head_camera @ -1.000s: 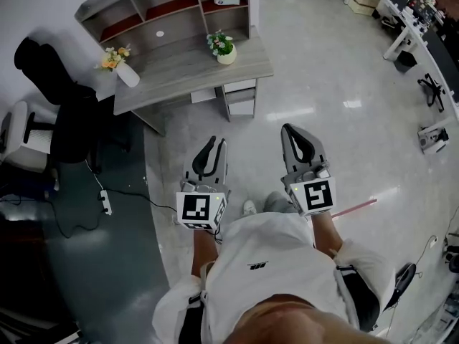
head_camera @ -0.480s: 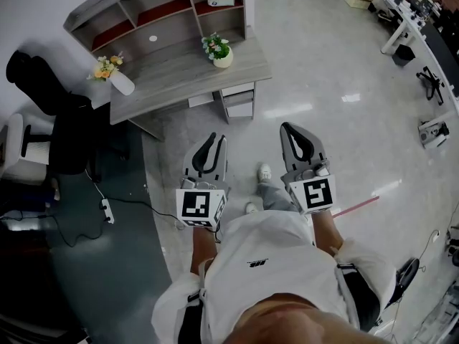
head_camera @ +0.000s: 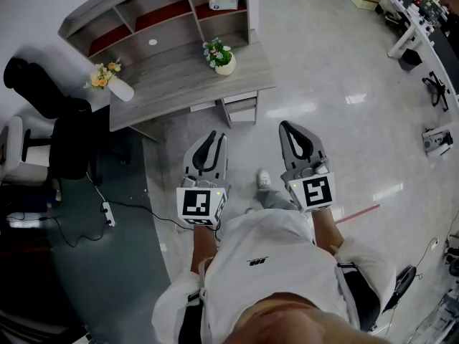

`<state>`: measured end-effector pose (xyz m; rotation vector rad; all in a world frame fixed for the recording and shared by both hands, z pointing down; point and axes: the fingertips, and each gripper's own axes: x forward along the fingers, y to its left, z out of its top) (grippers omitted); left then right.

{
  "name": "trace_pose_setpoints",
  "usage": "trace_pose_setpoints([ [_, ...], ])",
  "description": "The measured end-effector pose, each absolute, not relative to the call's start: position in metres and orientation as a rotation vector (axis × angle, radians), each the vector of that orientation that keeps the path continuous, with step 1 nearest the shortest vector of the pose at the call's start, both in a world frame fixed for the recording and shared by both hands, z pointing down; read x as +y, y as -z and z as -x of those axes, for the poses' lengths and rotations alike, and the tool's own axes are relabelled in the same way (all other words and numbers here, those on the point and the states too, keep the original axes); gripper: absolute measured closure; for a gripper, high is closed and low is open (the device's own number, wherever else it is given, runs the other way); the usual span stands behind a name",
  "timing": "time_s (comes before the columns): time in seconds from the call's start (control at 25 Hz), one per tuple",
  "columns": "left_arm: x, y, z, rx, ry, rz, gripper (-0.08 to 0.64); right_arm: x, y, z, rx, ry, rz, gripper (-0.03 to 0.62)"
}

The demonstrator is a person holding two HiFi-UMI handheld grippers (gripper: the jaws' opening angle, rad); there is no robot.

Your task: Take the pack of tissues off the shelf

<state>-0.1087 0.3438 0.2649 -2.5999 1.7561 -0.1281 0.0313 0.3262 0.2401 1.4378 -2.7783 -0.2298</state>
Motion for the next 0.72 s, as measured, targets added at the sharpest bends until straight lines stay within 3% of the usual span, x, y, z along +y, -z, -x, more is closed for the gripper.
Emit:
trace_pose_setpoints([
  [0.72, 0.235, -0.260, 0.085, 1.848, 0.179, 2.531, 0.471, 0.206, -0.239, -0.049, -2.839, 0.201, -1.324, 0.566],
])
